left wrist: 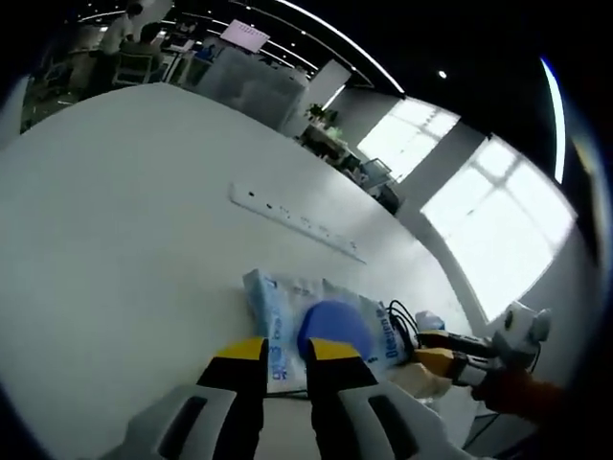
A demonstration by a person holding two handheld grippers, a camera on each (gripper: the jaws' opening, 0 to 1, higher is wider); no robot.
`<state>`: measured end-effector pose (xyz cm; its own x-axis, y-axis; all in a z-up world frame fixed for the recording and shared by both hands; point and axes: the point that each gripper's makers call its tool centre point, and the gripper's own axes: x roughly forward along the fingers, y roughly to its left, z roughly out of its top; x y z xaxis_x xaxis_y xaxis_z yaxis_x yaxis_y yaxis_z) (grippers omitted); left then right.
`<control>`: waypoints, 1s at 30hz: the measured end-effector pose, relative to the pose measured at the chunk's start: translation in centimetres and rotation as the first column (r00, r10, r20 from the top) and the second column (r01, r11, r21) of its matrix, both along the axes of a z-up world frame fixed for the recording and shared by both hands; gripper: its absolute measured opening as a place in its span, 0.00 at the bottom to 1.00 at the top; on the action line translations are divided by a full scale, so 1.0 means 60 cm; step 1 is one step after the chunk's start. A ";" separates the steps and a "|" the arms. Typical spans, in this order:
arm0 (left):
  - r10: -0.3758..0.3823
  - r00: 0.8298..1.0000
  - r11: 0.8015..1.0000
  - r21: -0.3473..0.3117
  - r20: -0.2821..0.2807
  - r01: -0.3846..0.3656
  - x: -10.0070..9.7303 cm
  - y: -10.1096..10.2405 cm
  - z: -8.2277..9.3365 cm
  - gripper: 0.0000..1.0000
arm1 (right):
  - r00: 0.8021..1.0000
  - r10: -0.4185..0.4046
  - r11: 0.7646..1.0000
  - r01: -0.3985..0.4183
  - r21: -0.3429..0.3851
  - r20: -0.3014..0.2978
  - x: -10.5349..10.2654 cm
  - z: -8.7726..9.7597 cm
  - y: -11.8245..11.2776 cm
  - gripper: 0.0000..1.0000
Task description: Arrange the tabletop items into an orderly group along one side of the table until the central work area is clear of visible clutter.
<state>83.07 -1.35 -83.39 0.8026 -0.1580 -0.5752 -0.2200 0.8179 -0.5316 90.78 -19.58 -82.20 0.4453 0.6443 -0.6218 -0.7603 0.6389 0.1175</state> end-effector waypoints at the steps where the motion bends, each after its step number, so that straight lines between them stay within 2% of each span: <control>1: -0.005 1.000 1.000 0.010 0.001 0.005 -0.002 0.000 0.002 0.17 | 1.000 -0.004 1.000 0.003 0.005 0.004 -0.003 0.008 0.000 0.31; 9: -0.070 0.997 0.992 0.110 0.035 0.066 -0.011 -0.001 0.028 0.28 | 0.999 -0.037 0.997 0.036 0.071 0.015 -0.009 0.028 -0.007 0.42; 13: -0.116 0.991 0.979 0.174 0.062 0.104 -0.016 -0.008 0.053 0.36 | 0.999 -0.015 0.997 0.012 0.082 0.035 -0.020 0.042 -0.011 0.47; 16: -0.149 0.986 0.968 0.213 0.078 0.130 -0.023 -0.016 0.070 0.39 | 0.998 -0.007 0.997 0.002 0.075 0.055 -0.028 0.049 -0.024 0.51; 20: -0.192 0.978 0.951 0.263 0.083 0.164 -0.039 -0.029 0.088 0.44 | 0.998 -0.027 0.995 0.021 0.101 0.056 -0.036 0.061 -0.042 0.57; 22: -0.205 0.975 0.943 0.285 0.090 0.172 -0.048 -0.033 0.098 0.47 | 0.996 -0.038 0.993 0.029 0.113 0.077 -0.041 0.071 -0.054 0.59; 26: -0.240 0.965 0.918 0.347 0.105 0.191 -0.060 -0.036 0.117 0.54 | 0.995 -0.062 0.989 0.050 0.136 0.084 -0.050 0.086 -0.077 0.66; 30: -0.245 0.960 0.922 0.338 0.134 0.188 -0.078 -0.047 0.140 0.58 | 0.992 -0.091 0.984 0.076 0.161 0.092 -0.061 0.101 -0.106 0.71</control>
<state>78.41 -4.17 -75.01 0.8594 -0.1701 -0.4821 0.0525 0.9674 -0.2477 87.15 -25.94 -76.16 0.5558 0.6883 -0.4661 -0.7178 0.6802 0.1486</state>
